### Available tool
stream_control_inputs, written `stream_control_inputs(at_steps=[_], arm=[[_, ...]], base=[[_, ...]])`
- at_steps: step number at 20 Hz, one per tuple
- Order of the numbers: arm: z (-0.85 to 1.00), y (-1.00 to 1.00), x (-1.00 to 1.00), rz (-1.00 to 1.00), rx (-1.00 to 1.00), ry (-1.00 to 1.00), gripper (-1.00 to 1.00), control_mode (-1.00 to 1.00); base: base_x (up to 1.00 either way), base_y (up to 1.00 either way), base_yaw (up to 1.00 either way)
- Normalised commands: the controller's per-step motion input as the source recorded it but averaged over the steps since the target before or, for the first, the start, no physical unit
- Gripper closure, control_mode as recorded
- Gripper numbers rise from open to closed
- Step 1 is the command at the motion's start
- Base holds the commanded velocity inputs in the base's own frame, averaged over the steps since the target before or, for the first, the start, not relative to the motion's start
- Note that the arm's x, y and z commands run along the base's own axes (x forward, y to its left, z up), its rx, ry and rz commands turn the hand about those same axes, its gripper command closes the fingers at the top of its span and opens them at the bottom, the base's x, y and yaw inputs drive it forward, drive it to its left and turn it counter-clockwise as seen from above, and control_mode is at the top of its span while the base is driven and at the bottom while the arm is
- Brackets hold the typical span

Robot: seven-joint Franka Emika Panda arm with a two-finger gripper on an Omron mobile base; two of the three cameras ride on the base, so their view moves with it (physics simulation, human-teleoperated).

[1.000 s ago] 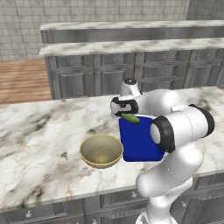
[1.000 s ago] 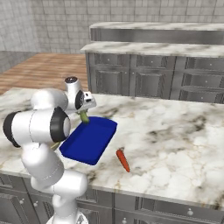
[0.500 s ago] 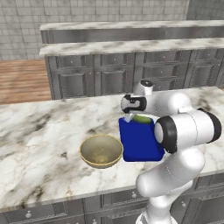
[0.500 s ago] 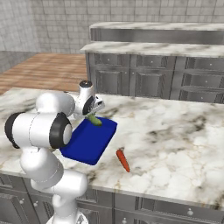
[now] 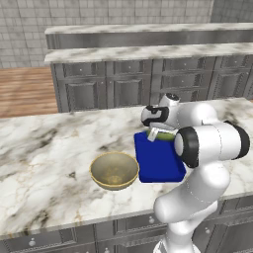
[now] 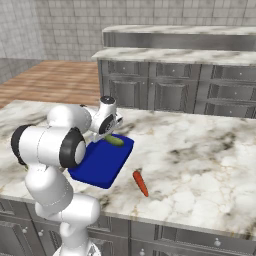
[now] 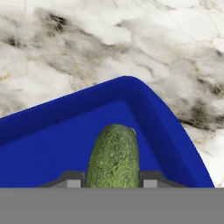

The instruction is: Place the two vegetables and bowl onto the tray for setting up a vegetable dip station.

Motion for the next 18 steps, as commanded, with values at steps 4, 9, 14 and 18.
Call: stream_control_inputs(at_steps=[4,9,14,18], arm=[[-0.26,-0.02,0.01,0.07,-0.01,0.0,1.0,-1.0],[-0.22,0.0,0.09,0.06,-0.02,0.0,1.0,-1.0],[-0.06,0.0,0.09,0.07,0.0,0.0,1.0,-1.0],[-0.08,0.0,0.13,0.07,0.0,0.0,1.0,-1.0]], base=[[0.0,0.0,0.0],[0.0,0.0,0.0],[0.0,0.0,0.0],[0.0,0.0,0.0]])
